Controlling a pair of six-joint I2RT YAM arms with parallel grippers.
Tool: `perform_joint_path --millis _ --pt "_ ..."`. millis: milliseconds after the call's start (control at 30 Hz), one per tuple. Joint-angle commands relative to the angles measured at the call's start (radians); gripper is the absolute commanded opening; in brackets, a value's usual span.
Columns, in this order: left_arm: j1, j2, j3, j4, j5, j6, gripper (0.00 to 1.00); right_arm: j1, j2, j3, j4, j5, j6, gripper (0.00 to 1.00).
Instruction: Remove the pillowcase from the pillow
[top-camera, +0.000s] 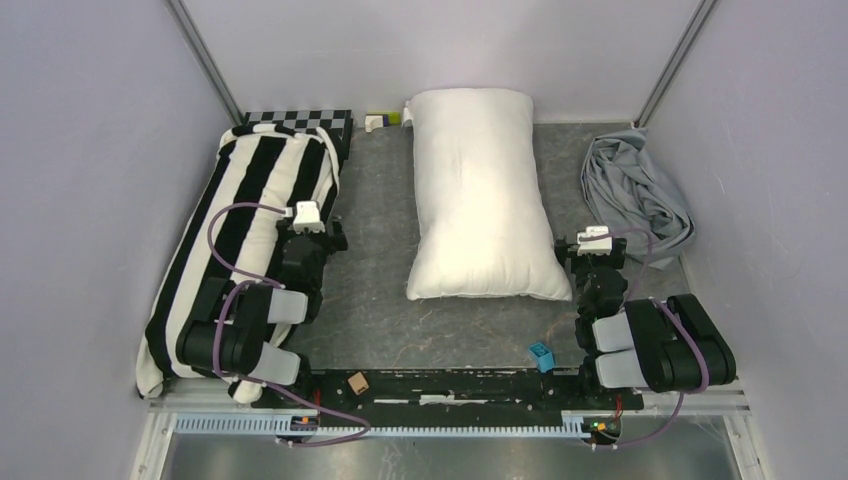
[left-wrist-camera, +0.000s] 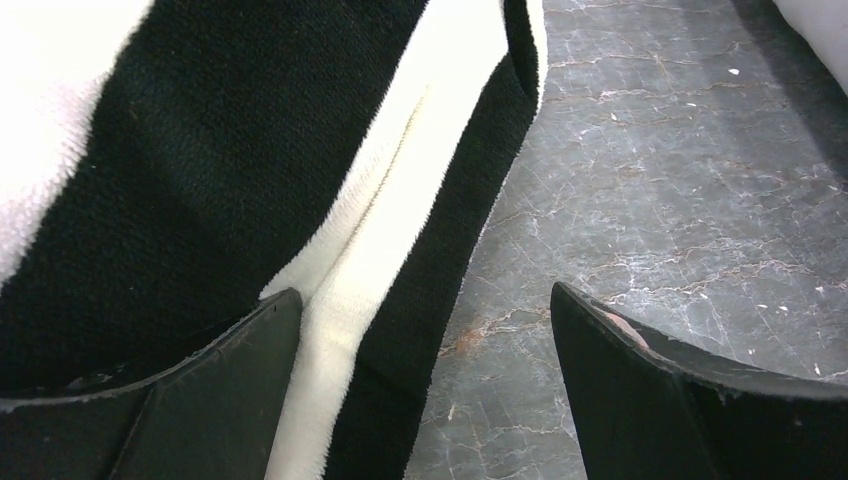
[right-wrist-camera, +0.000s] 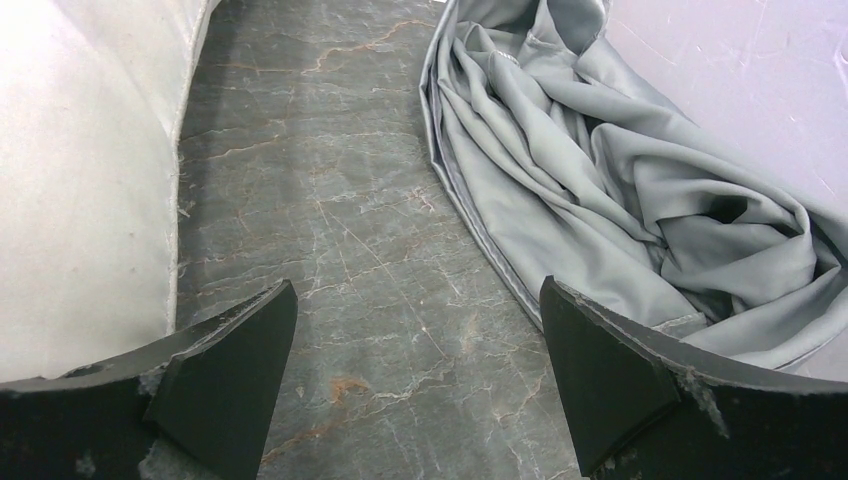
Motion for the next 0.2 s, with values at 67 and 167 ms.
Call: perform_joint_path --millis 67,167 --pt "0.027 0.023 0.019 -0.008 -0.005 0.026 1.00 0.004 0.003 -0.097 0.071 0.000 -0.011 0.98" --pt "0.029 0.022 0.019 -0.007 -0.005 0.025 1.00 0.004 0.004 -0.098 0.073 0.001 -0.010 0.98"
